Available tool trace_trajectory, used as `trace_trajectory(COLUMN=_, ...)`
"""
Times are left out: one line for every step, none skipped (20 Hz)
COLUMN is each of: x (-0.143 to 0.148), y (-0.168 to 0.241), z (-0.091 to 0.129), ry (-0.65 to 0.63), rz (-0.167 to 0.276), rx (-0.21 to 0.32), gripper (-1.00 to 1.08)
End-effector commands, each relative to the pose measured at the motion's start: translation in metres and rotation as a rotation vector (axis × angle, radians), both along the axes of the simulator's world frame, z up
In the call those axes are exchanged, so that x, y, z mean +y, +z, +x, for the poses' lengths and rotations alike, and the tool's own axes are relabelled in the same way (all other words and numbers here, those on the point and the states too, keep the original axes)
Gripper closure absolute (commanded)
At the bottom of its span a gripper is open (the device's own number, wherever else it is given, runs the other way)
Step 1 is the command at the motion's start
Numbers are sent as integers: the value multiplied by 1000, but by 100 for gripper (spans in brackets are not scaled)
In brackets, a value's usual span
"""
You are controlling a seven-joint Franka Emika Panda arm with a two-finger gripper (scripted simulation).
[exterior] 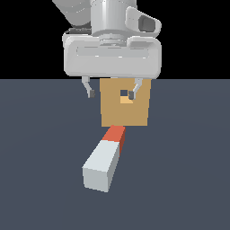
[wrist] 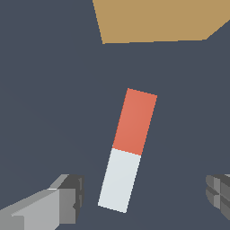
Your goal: Insert the peg into the horizontal hole in a box.
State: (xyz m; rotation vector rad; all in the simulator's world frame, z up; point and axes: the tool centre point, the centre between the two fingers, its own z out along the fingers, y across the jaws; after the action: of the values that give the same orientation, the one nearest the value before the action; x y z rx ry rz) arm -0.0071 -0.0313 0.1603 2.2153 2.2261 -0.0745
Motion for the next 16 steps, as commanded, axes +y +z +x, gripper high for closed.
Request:
trace_trajectory(x=0, y=0, z=0, ry=0, rz=0, rx=0, gripper=-92)
trace_trajectory(x=0, y=0, z=0, ry=-1, rz=0, rx=0, gripper=-92)
trace_trajectory(x=-1, y=-1, z=0, ry=-3, rz=0, rx=0, gripper=-92)
trace_trajectory(x=-2, y=-2, z=0, ry=-7, rz=1, rx=-1, gripper=-92)
trace_trajectory(x=-3, y=-4, z=-1, ry=-12, rz=1, rx=-2, gripper=-92)
trace_trajectory(x=-5, y=-6, z=-1, ry=-18, rz=2, rx=-3, gripper=-92)
trace_trajectory(x=-7, y=-9, z=-1, ry=-26, rz=3, rx=-4, gripper=-92)
trace_trajectory(x=-10, y=-12, z=-2, ry=-36, rz=4, rx=-5, gripper=-92)
trace_trajectory(x=-13, y=-16, z=-2, ry=-47, rz=5, rx=-7, gripper=-92)
trace_trajectory(x=-16, y=-20, z=-3, ry=-59, rz=6, rx=-9, gripper=-92)
trace_trajectory(x=-20, y=-24, z=-4, ry=-73, rz=7, rx=-11, gripper=-92)
trace_trajectory(x=-24, y=-30, z=-5, ry=-89, rz=8, rx=-13, gripper=-92)
trace_trajectory(x=-28, y=-35, z=-6, ry=-105, rz=10, rx=-16, gripper=-92)
trace_trajectory(x=-33, y=-41, z=-8, ry=-124, rz=11, rx=-19, gripper=-92)
trace_trajectory(x=-38, y=-48, z=-9, ry=-143, rz=13, rx=-21, gripper=-92)
trace_trajectory(x=-43, y=-54, z=-10, ry=-160, rz=15, rx=-24, gripper=-92)
